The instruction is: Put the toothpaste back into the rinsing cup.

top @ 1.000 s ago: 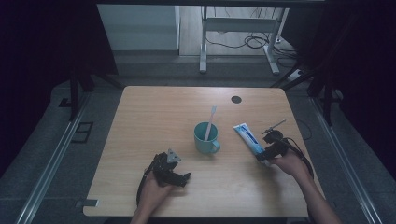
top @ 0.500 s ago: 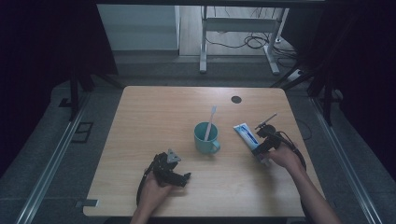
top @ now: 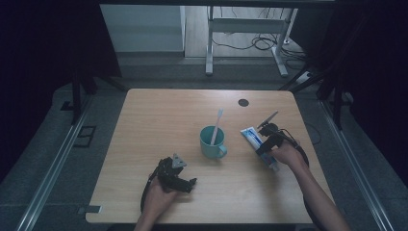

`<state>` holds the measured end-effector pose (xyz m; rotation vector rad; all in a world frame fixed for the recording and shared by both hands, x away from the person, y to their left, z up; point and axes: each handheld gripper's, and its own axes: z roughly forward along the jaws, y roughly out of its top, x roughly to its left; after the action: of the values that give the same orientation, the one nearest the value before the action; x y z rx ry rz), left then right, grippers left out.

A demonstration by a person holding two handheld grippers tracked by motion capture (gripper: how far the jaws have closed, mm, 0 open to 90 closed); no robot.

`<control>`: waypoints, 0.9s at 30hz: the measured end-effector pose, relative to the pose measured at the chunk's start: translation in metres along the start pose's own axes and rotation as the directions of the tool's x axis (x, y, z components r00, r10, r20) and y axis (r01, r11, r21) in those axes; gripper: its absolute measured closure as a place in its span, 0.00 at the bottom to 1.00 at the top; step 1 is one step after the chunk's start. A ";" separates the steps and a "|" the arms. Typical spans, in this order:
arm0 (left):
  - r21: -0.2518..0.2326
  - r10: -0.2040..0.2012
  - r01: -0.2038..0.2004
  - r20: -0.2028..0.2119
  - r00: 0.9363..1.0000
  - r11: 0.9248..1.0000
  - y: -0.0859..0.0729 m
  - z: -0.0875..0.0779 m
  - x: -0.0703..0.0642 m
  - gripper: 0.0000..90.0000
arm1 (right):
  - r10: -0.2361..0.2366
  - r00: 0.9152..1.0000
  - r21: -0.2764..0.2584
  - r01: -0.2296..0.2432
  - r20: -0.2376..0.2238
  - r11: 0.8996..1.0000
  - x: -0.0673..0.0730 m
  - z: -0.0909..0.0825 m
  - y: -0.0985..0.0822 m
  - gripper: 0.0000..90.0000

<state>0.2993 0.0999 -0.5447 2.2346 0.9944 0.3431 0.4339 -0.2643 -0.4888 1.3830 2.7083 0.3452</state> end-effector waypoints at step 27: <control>0.000 0.002 -0.002 0.000 1.000 1.000 0.000 0.000 0.000 0.00 | -0.014 0.999 0.096 0.010 0.040 0.995 -0.001 0.017 0.023 0.56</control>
<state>0.2994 0.0999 -0.5447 2.2360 0.9920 0.3439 0.4560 -0.2493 -0.4996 1.3806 2.7319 0.1871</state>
